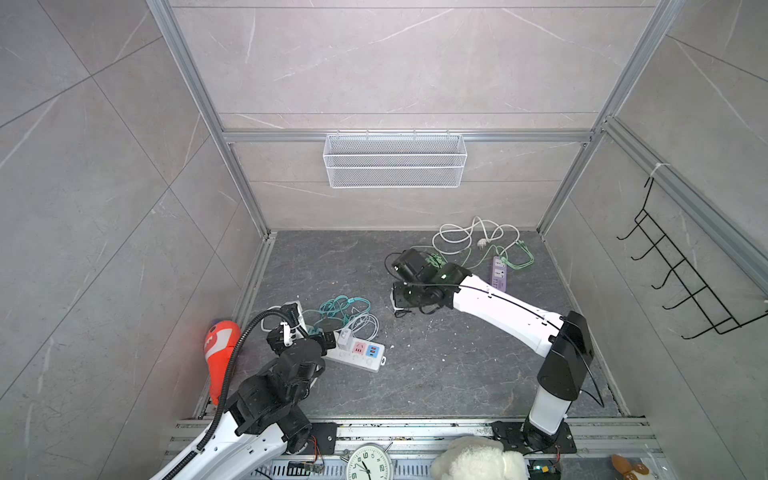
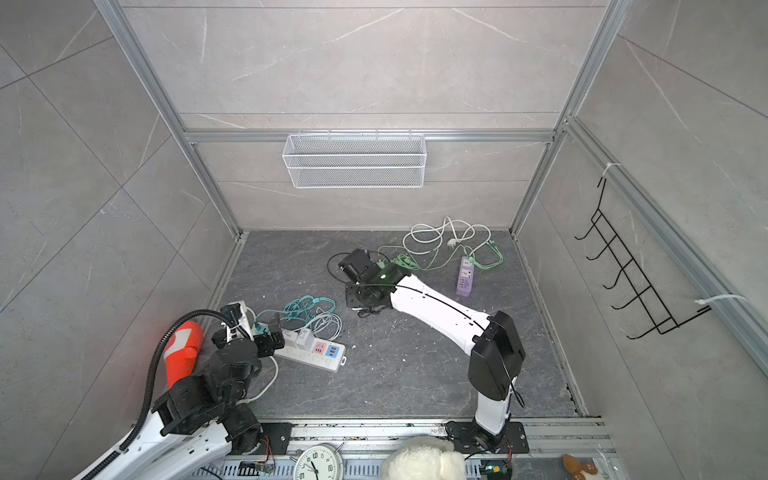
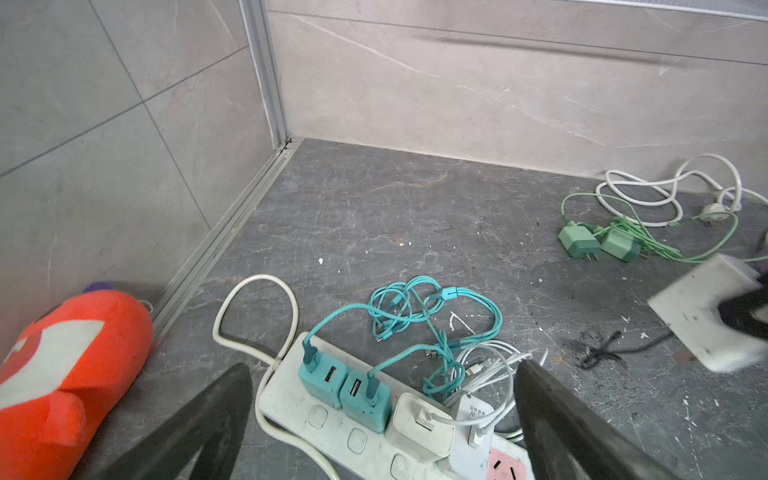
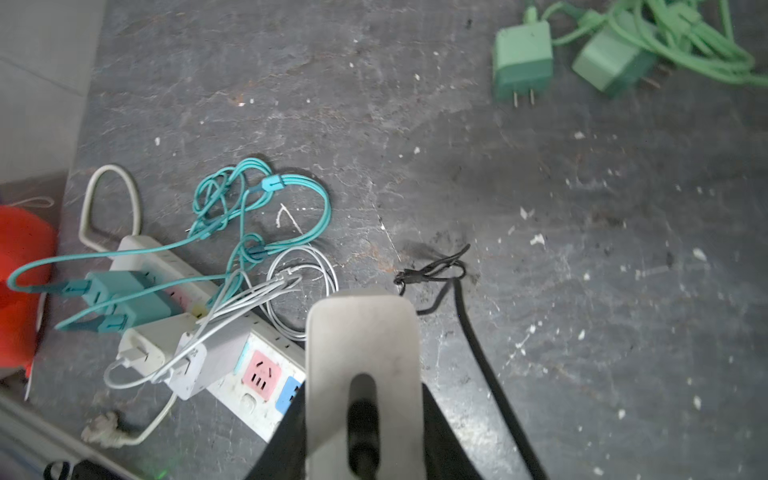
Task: Insert the plug
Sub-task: 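Carry the cube charger toward the strip with the right gripper while the left withdraws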
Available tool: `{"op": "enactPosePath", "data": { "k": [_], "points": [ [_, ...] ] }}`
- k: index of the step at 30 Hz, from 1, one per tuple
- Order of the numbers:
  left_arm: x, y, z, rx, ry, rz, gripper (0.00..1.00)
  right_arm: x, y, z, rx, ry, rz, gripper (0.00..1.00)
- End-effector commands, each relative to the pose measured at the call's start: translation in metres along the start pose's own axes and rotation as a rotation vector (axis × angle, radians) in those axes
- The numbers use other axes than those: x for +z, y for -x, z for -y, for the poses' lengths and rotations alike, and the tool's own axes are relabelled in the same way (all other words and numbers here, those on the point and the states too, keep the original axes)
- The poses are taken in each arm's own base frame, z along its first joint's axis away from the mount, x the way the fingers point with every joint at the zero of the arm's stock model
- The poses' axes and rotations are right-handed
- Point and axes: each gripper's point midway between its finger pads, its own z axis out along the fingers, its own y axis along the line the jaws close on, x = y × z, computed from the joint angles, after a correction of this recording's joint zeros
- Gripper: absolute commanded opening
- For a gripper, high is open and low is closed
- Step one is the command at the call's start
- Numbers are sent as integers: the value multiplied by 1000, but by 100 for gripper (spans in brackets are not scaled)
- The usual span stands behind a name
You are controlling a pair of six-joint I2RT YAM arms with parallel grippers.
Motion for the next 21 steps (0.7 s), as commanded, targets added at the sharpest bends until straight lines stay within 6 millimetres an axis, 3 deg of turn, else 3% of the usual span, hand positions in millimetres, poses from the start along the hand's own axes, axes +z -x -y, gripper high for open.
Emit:
{"op": "enactPosePath", "data": {
  "k": [1,7,12,21],
  "points": [
    [-1,5,-5,-89,38,4,100,-22,-11,4,159,-107,113,8],
    [-1,0,2,-147,-18,1,100,-16,-50,-26,224,-120,114,9],
    [-11,2,-14,-252,0,-1,100,3,-74,-51,266,-123,90,8],
    [-23,4,-46,-328,101,20,100,26,-85,-74,288,-236,39,5]
  ]
}}
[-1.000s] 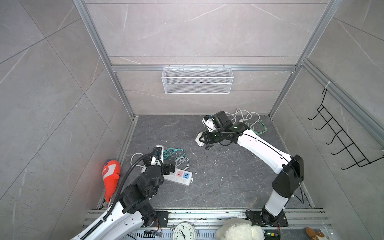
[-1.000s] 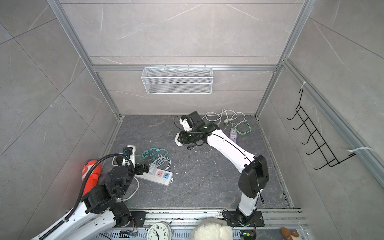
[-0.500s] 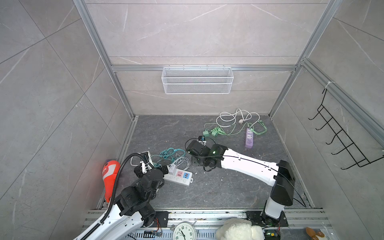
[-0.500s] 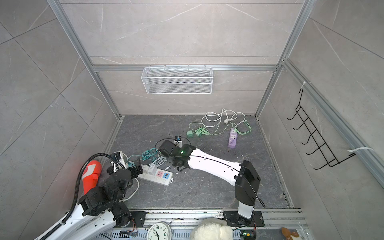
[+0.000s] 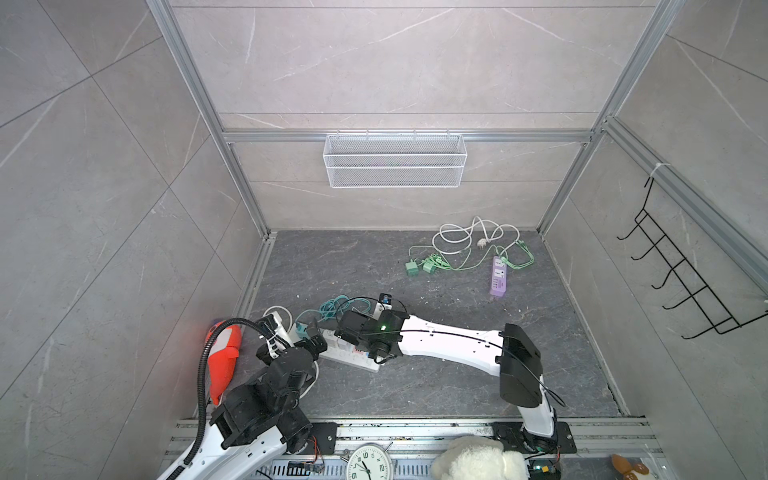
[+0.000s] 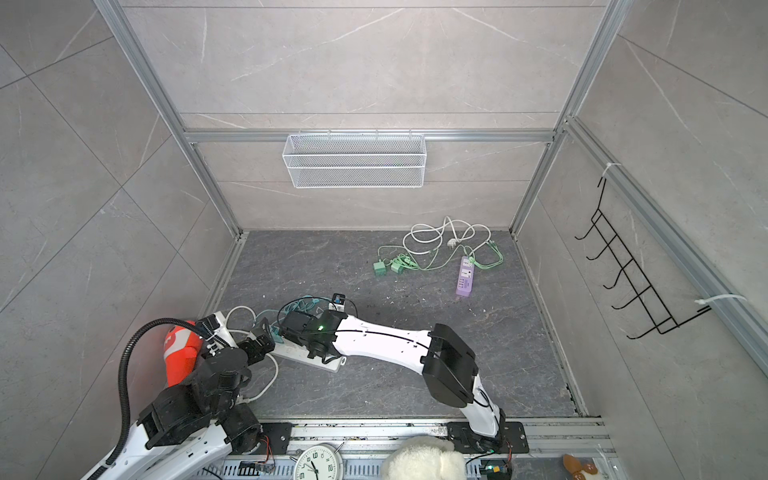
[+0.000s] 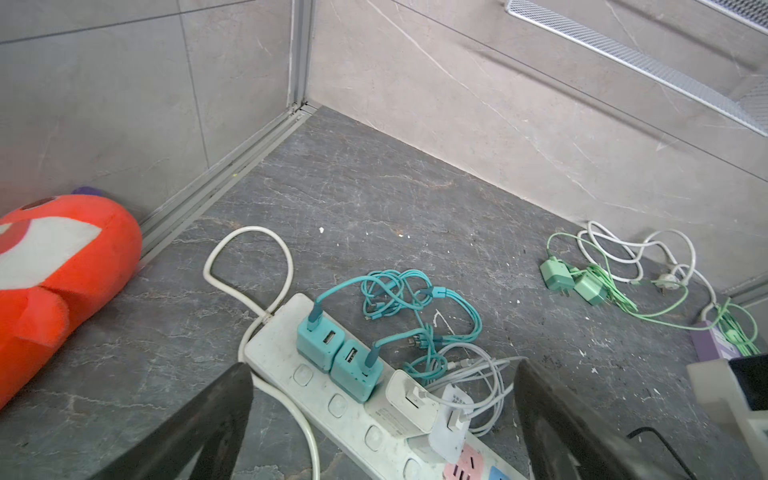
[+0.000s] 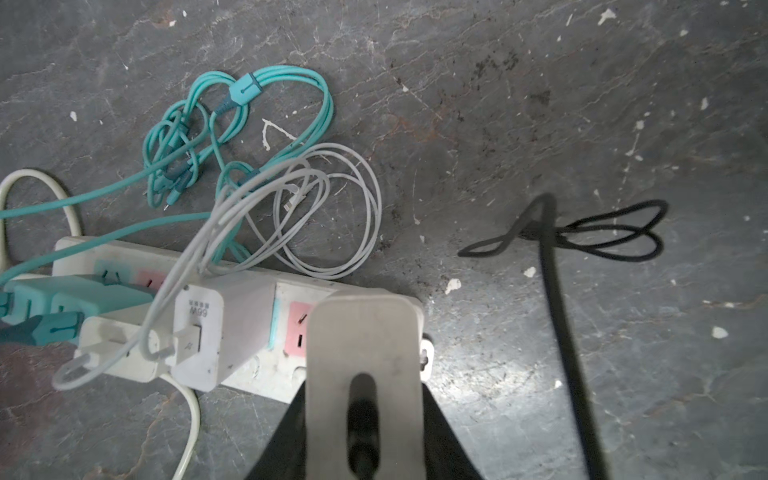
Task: Insert the plug
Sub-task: 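Align the cube charger over the socket beside the 66W charger with the right gripper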
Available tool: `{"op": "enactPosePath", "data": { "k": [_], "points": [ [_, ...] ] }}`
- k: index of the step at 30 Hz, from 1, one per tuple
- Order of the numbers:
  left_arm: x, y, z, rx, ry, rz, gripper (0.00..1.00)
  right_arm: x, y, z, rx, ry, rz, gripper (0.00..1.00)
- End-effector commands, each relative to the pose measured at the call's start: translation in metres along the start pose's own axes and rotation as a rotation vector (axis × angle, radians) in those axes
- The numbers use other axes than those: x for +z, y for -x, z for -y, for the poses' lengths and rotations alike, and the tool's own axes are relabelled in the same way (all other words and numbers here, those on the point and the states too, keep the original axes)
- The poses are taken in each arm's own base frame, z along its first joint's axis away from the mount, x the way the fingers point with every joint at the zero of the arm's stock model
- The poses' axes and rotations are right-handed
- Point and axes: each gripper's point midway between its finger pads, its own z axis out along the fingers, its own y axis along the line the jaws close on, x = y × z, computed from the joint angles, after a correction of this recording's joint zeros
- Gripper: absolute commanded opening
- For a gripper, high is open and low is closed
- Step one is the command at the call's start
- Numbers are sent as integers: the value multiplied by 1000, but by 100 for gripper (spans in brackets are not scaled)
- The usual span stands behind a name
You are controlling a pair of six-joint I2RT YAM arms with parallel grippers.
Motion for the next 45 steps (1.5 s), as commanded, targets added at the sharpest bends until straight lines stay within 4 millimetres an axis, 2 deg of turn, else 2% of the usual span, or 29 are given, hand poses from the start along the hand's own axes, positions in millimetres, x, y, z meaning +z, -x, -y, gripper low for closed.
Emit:
{"op": "enactPosePath", "data": {
  "k": [1,8,12,16,20,23,34,39,40,45],
  "points": [
    [-7,14,-17,-76,77,43,100,-8,4,3,45,-67,31,5],
    [-4,14,-24,-78,156,58,100,-1,-8,-10,81,-110,11,7],
    [-9,19,-42,-113,237,95,100,0,-12,-19,77,-147,-20,7],
    [-9,16,-43,-129,232,88,100,8,-17,-23,64,-182,-32,7],
    [-14,16,-54,-167,247,99,100,21,-26,-29,59,-178,-56,7],
    [-15,15,-57,-183,236,105,100,24,-28,-25,54,-199,-59,6],
    [-13,8,-61,-181,245,103,100,30,-28,-19,72,-228,-49,6],
    [-13,7,-63,-185,245,108,100,28,-22,-27,86,-192,-37,5],
    [-13,6,-64,-185,245,108,100,35,-24,-27,82,-203,-38,5],
    [-14,7,-66,-203,239,119,100,38,-21,-32,85,-186,-34,5]
  ]
}}
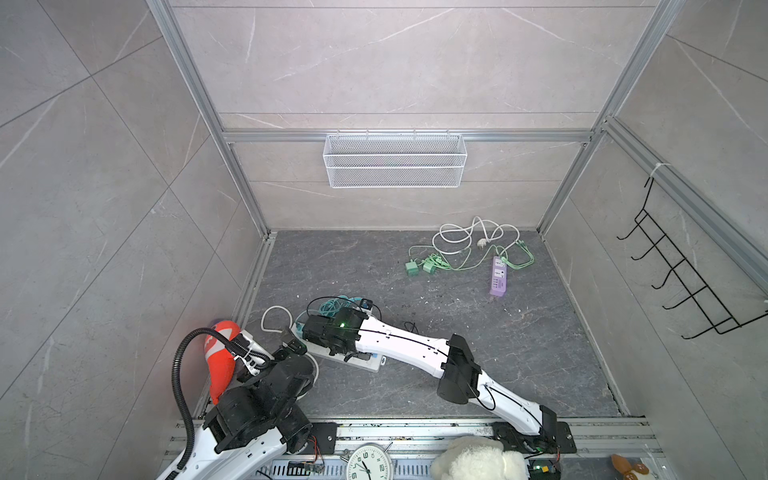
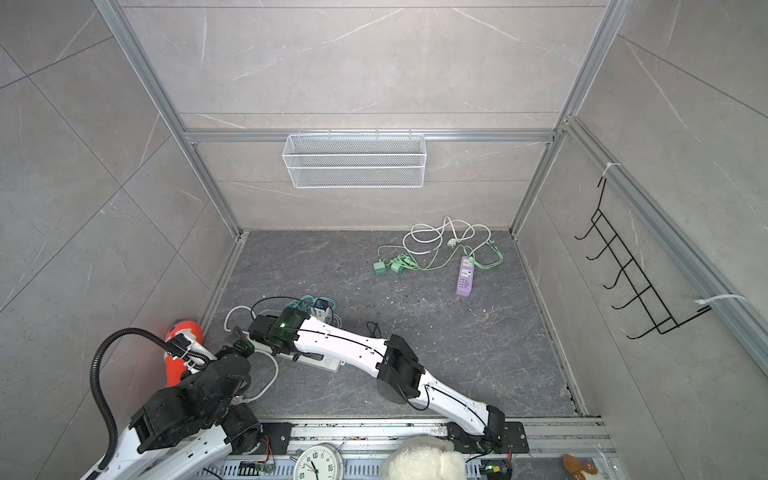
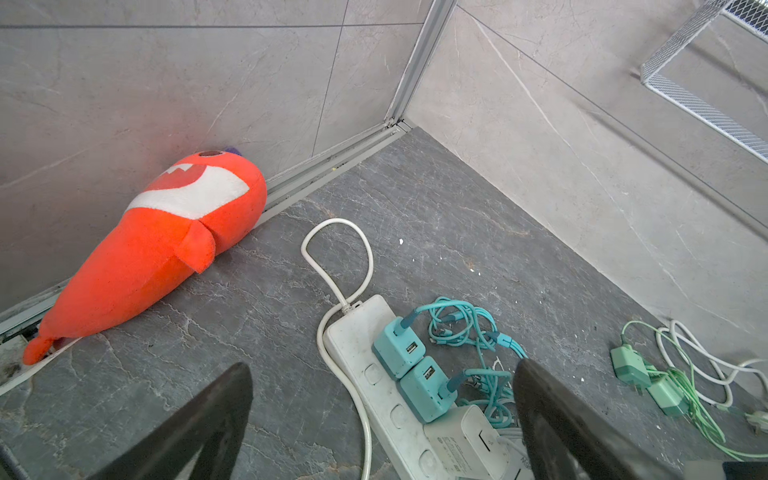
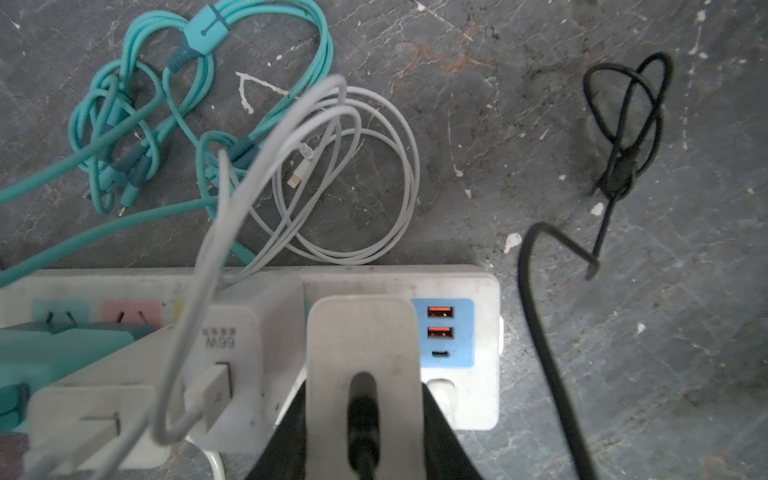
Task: Insert the plug
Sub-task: 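Align the cube charger over the socket beside the 66W charger with the right gripper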
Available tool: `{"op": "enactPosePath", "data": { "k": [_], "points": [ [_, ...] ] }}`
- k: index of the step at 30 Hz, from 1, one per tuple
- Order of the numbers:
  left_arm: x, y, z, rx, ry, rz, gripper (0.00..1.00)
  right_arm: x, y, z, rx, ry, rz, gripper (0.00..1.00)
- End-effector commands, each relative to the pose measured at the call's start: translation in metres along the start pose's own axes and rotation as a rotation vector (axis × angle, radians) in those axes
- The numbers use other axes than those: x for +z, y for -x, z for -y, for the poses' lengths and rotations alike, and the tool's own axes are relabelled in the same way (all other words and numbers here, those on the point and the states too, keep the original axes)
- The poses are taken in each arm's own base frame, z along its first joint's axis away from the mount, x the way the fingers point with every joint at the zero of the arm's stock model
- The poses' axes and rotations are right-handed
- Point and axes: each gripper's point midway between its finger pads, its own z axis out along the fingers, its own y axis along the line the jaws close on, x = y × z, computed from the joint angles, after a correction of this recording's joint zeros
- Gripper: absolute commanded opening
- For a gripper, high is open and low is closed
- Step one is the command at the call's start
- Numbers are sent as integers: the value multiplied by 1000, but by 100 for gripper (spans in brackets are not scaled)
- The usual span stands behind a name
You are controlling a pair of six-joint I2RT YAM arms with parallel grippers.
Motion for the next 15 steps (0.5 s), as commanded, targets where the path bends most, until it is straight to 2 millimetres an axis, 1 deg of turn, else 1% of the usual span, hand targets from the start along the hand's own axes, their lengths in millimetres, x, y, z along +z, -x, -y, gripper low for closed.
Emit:
{"op": "enactPosePath", "data": {
  "k": [1,5,10,15],
  "points": [
    [0,7,-5,-22,9,48,100,10,4,3,-1,-31,22,5],
    [0,6,-3,-16,4,43,100,12,4,6,-9,-47,25,5],
    [0,6,-4,-18,3,45,100,9,10,16,-20,-85,55,4],
    [0,6,-1,-14,-7,45,100,14,8,12,-26,-73,50,4]
  ]
}}
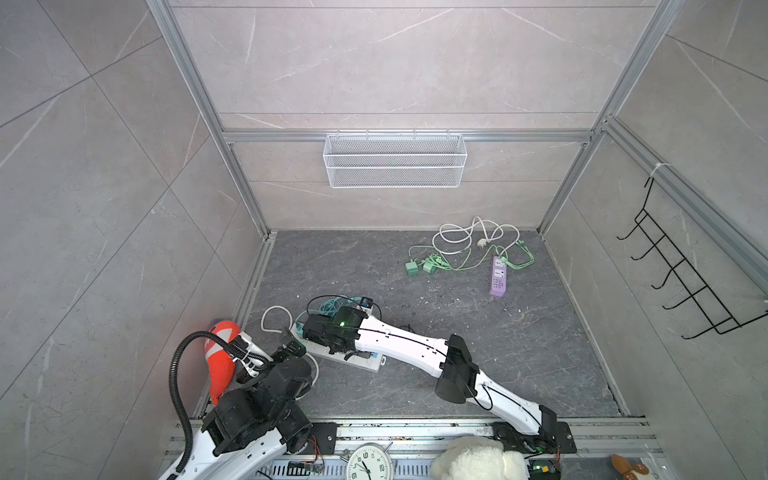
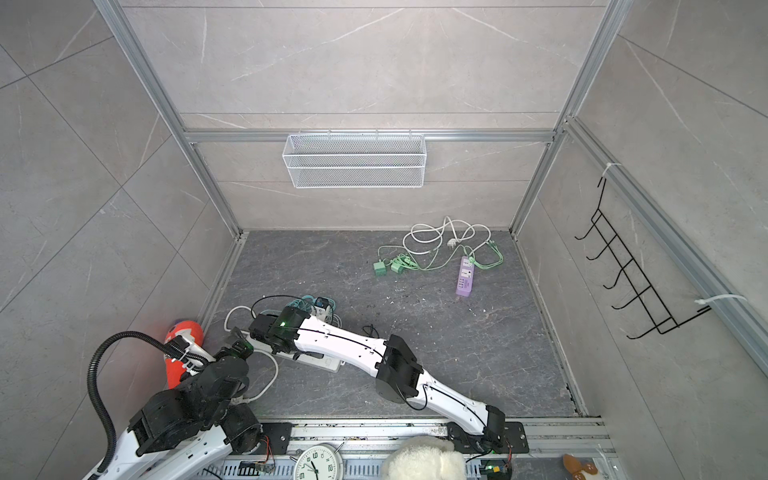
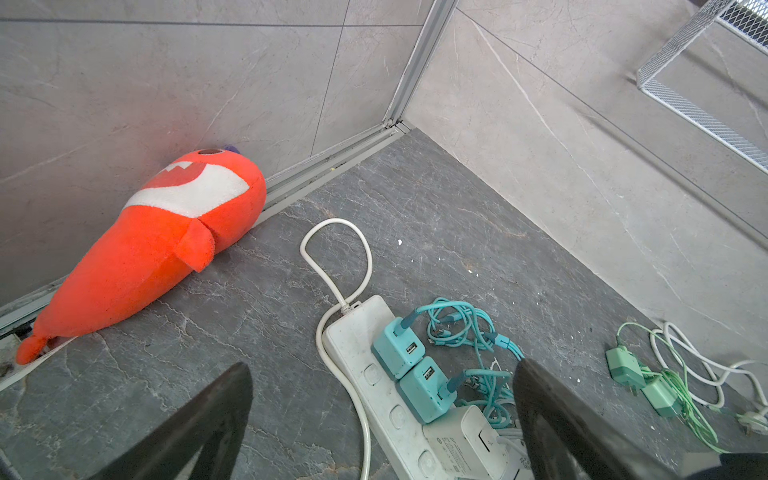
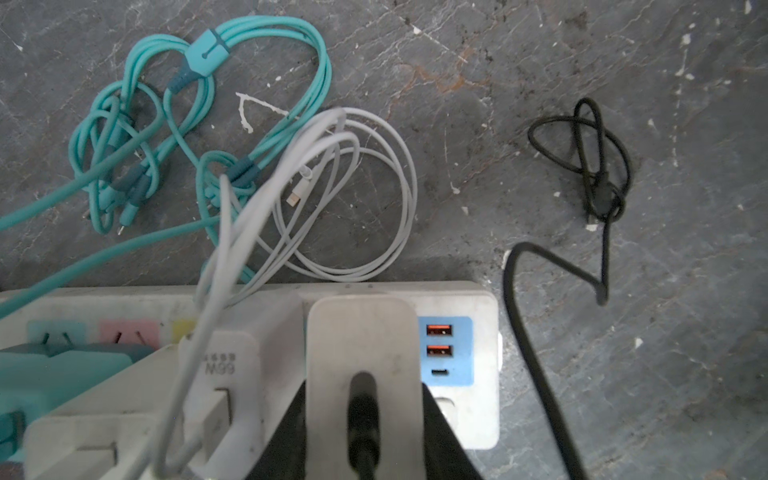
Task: Insert the plug
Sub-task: 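Lower the cube charger into the strip socket with the right gripper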
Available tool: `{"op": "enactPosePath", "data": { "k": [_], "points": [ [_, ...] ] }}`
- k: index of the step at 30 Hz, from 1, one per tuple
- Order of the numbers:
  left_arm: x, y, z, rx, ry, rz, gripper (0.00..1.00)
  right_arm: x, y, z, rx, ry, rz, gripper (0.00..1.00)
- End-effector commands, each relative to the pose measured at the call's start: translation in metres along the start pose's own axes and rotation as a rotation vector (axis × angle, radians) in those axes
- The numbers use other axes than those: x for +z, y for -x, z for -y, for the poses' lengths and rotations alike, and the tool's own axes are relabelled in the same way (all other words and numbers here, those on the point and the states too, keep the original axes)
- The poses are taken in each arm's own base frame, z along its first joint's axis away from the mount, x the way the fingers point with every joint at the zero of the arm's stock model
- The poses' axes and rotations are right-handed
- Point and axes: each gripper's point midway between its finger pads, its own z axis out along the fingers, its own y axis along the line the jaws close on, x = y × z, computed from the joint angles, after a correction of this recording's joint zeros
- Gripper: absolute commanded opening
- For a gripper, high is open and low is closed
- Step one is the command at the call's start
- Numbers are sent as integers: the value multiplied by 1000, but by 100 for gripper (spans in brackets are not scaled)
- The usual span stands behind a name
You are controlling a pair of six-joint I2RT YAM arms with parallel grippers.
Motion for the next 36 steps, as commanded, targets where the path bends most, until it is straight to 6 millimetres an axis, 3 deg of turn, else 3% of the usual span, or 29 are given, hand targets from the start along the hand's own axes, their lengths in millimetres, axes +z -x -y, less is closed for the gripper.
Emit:
{"op": "enactPosePath", "data": {
  "k": [1,7,12,23,36],
  "points": [
    [0,6,0,-5,2,42,100,13,0,9,-26,-56,17,4],
    [0,7,0,-9,-3,45,100,22,-5,7,-42,-64,7,3],
    [-1,8,-1,-19,-6,49,100,21,-5,18,-55,-116,30,3],
    [-3,13,-5,-49,-15,62,100,32,-40,26,-98,-176,21,2],
    [-6,18,-12,-84,-14,73,100,48,-82,19,-168,-162,-45,1]
  ]
}}
